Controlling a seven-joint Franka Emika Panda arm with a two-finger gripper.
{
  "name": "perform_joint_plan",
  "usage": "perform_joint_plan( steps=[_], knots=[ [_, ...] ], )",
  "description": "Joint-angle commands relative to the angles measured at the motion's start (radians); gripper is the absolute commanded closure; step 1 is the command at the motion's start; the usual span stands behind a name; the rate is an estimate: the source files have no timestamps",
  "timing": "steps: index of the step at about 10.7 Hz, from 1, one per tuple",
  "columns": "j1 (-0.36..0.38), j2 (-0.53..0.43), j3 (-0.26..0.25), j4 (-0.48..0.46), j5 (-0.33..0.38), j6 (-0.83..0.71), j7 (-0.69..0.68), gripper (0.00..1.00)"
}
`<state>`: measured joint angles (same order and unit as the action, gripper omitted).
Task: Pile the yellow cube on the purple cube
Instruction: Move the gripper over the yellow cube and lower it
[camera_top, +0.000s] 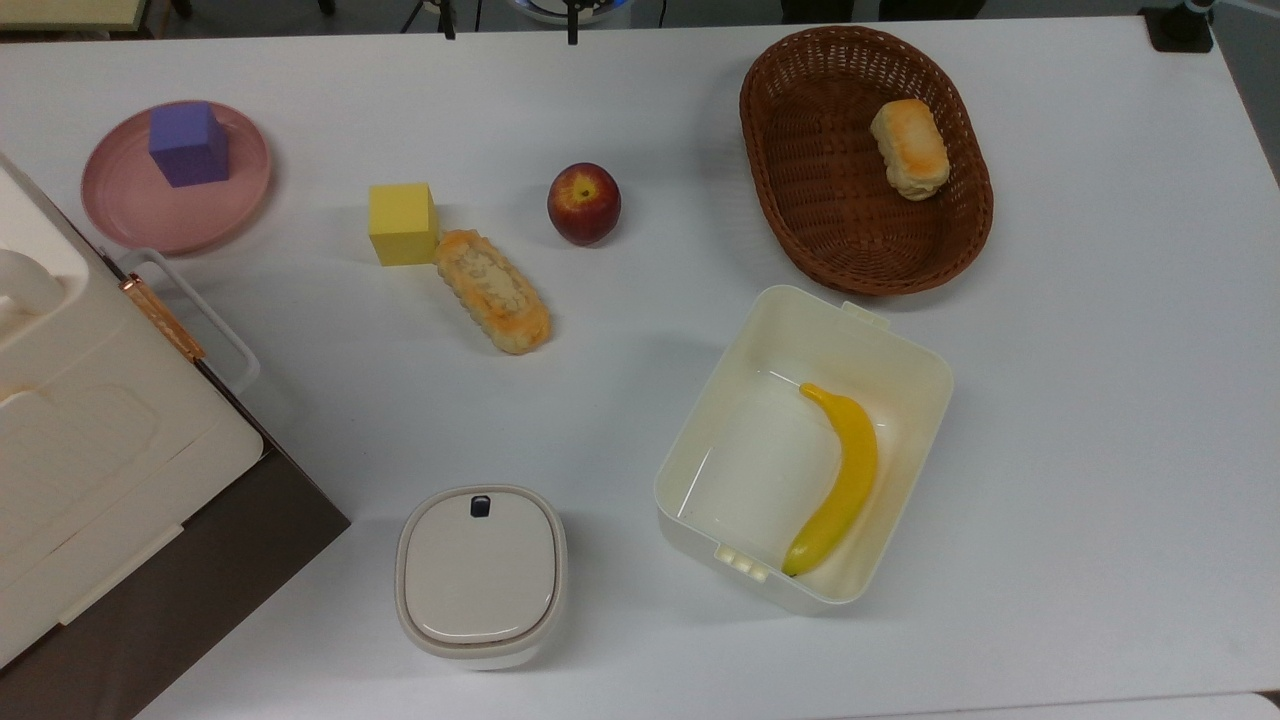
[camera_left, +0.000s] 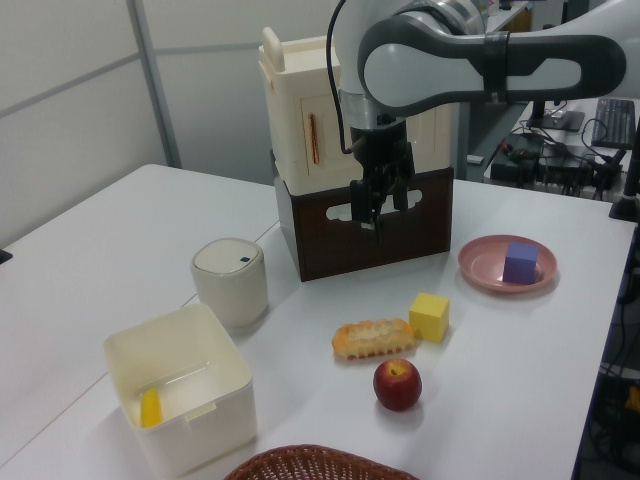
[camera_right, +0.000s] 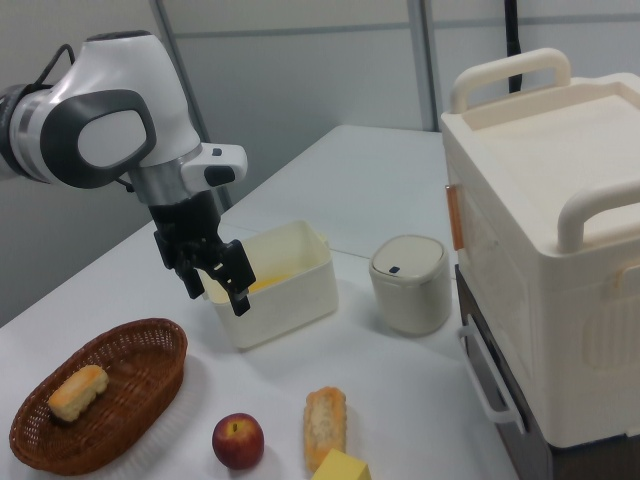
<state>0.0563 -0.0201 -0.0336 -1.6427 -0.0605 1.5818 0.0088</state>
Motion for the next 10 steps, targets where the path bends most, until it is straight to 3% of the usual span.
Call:
perform_joint_plan(
  steps=[1, 7, 10],
  knots=[
    [-0.004, -0.009, -0.022, -0.014, 0.005, -0.009, 0.019, 0.00],
    [-0.166, 0.028, -0.020, -0.060, 0.004, 0.021, -0.142, 0.00],
    [-0.259, 0.092, -0.020, -0.089, 0.004, 0.058, -0.271, 0.00]
  ],
)
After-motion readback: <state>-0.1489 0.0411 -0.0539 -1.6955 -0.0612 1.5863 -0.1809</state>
